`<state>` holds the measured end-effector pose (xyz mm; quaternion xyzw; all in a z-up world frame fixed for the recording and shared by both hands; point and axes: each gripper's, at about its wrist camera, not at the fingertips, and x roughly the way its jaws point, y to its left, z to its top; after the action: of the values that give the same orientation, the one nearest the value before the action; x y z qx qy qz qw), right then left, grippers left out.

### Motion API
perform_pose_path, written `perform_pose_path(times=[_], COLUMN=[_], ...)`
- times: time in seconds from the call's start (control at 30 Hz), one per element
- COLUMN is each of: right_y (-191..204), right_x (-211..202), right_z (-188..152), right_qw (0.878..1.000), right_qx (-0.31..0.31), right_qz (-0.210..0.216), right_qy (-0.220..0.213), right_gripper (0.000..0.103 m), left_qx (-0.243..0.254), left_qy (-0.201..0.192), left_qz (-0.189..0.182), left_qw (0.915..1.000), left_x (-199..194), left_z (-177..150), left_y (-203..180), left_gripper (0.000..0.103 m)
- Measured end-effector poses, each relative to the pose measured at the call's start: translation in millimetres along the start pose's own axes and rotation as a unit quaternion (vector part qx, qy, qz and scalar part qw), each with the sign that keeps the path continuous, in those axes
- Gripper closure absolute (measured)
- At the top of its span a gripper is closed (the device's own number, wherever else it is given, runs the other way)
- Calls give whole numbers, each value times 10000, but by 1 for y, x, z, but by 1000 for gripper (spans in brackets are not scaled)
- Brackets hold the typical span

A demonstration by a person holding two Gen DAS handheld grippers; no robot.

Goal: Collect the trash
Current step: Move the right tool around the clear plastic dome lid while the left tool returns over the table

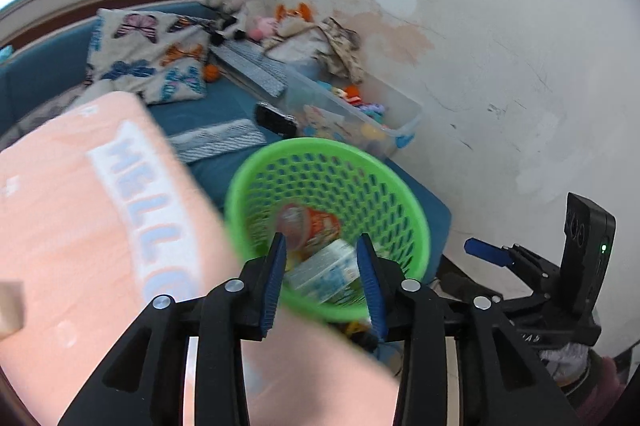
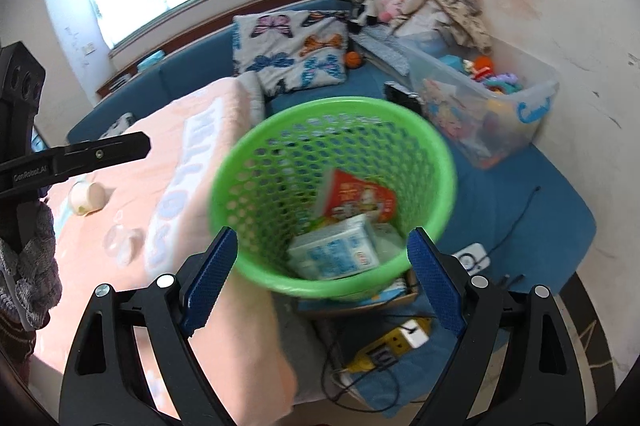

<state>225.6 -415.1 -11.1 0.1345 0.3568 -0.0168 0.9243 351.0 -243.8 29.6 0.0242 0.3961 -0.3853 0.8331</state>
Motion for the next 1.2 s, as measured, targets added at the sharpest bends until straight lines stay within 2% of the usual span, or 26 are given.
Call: perform_pose_path(times=[0.17,0.27,0.37,0.6,0.77,0.97,1.2], right_y=[41,67,96,163,196,221,241], right_x=[5,12,22,44,64,92,125], right_z=[-7,-13,-21,-37,-40,-41,-38], right_qw=[9988,9969,9939,9838,9788,9746,9720], right_qx=[-302,-482,-687,-1267,-1553,-1710,-1907], right_qz=[380,596,804,1126,1173,1201,1033], right_qy=[65,175,322,578,643,801,905], right_gripper=[17,17,17,17,17,21,25], left_qx=[-275,-496,-772,-1279,-1631,-1807,-2052], left_qy=[-233,-371,-456,-503,-512,-456,-409], left_qz=[388,701,864,1265,1402,1508,1589], left_qw=[9986,9956,9922,9824,9753,9708,9649], left_x=[-48,-76,-99,-132,-147,-154,-153], left_z=[-27,-47,-66,-107,-131,-152,-160], left_y=[35,59,80,123,151,169,186], left_gripper=[61,59,58,57,57,57,57])
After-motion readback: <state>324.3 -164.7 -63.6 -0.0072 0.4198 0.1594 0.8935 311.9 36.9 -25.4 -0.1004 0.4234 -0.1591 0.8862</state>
